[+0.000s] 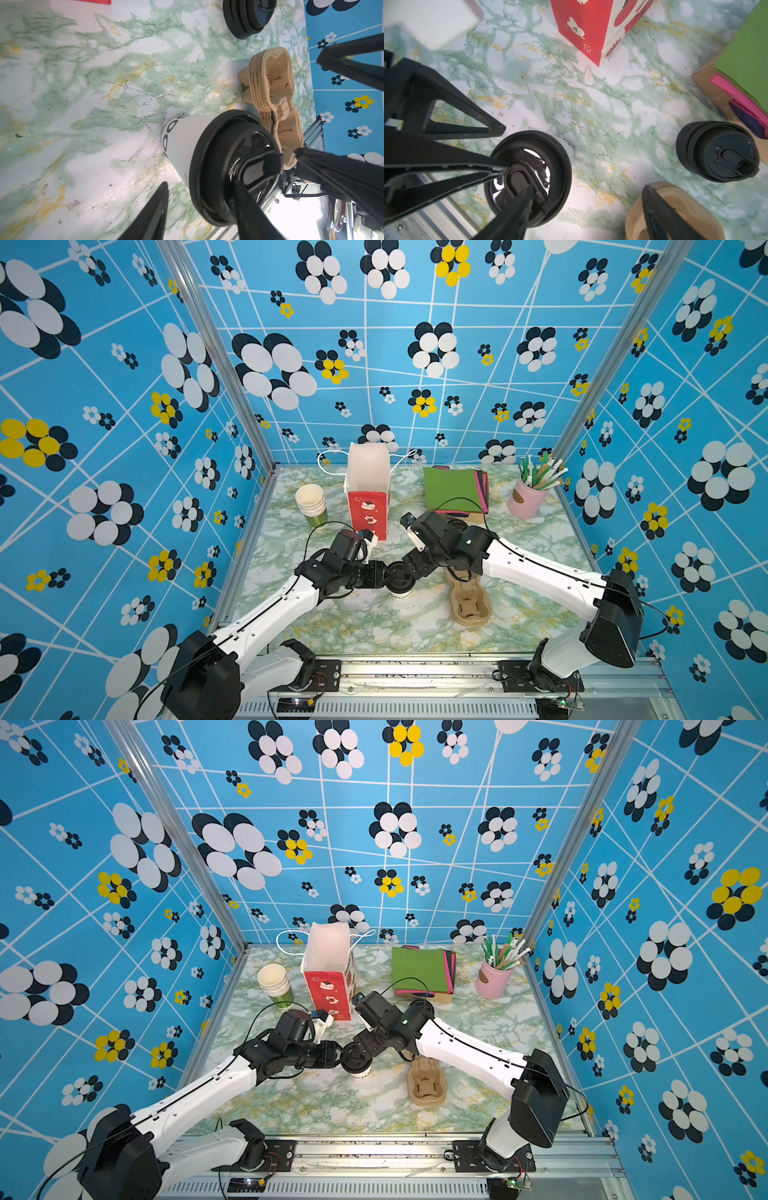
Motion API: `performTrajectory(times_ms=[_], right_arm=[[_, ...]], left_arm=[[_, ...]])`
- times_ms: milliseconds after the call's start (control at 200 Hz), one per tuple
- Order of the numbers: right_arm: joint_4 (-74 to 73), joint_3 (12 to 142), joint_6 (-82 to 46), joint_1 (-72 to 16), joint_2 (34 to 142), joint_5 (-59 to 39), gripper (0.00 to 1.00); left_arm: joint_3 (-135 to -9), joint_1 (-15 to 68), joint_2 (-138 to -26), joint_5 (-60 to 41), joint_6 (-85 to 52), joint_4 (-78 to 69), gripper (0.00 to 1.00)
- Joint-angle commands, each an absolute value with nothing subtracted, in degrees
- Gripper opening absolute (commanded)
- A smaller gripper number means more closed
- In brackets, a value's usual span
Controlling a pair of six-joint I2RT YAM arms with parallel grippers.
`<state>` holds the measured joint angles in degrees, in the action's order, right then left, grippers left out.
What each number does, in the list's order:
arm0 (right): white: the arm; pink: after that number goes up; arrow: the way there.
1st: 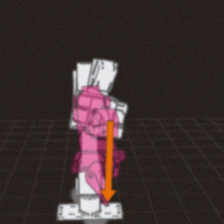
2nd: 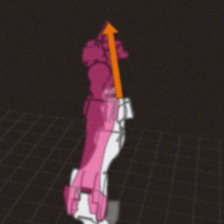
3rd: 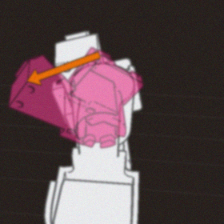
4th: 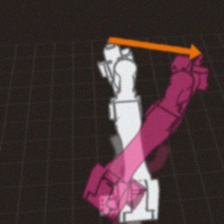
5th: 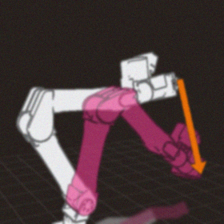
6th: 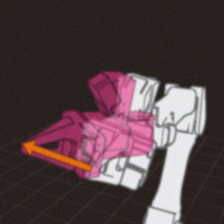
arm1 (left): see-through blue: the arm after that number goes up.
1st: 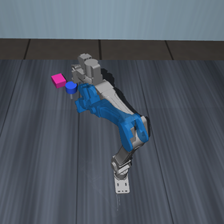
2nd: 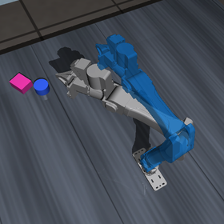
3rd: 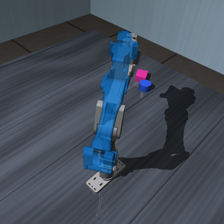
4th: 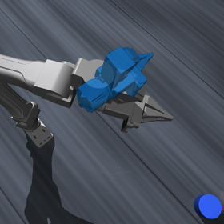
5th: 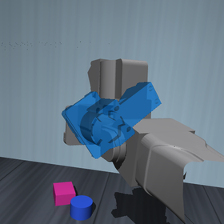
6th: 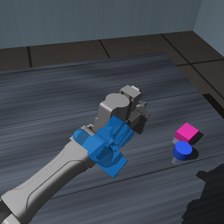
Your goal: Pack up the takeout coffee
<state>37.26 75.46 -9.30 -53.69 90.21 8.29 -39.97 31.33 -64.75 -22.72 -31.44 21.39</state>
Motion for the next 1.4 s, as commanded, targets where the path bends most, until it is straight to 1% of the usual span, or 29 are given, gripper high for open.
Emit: performTrajectory(times_ms=[0, 235, 610, 910, 1244, 1394], right_arm=[[38.82, 76.16, -10.97, -53.37, 91.47, 8.48, 0.84], [38.15, 76.66, -11.24, -52.83, 93.02, 8.01, 0.84], [37.18, 77.12, -11.94, -52.33, 93.73, 7.36, 0.84], [37.62, 78.35, -12.01, -52.33, 95.77, 7.1, 0.84], [37.77, 78.97, -12.41, -52.29, 97.49, 6.42, 0.84], [38.82, 78.62, -12.16, -52.29, 98.18, 6.74, 0.84]], left_arm=[[-41.26, 31.9, -66.23, -20.65, -30.27, 27.25, 0.55], [-44.37, 31.8, -66.74, -20.57, -30.62, 25.6, 0.63], [-46.32, 30.83, -67.98, -19.42, -31.45, 23.62, 0.66], [-47.28, 30.32, -71.46, -19.61, -29.74, 21.09, 0.57], [-47.2, 29.97, -71.58, -18.02, -28.53, 20.62, 0.5], [-46.7, 29.97, -72.28, -18.72, -28.37, 20.75, 0.44]])
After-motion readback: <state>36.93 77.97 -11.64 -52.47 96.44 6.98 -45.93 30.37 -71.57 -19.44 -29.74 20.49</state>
